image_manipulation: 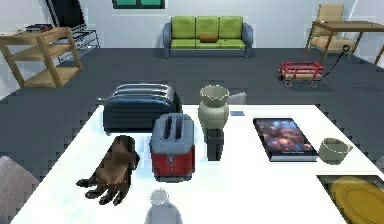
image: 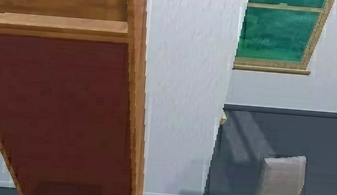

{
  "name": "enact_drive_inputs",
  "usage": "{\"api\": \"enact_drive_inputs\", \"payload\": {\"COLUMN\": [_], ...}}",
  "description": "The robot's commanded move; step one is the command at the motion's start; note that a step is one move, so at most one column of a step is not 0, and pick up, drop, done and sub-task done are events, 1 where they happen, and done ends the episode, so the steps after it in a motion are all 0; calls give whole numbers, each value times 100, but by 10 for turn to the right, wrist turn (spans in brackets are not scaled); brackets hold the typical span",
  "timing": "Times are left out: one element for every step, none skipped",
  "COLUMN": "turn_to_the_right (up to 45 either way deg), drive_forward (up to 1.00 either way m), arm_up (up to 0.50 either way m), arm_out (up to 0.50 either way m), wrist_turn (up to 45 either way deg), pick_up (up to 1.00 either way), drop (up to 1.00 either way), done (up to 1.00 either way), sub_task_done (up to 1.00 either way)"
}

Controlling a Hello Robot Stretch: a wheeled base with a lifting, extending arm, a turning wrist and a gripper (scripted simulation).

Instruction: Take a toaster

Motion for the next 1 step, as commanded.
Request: {"api": "enact_drive_inputs", "payload": {"turn_to_the_right": [0], "drive_forward": [0], "arm_up": [50], "arm_out": [0], "wrist_turn": [0], "pick_up": [0], "drop": [0], "done": [0], "sub_task_done": [0]}}
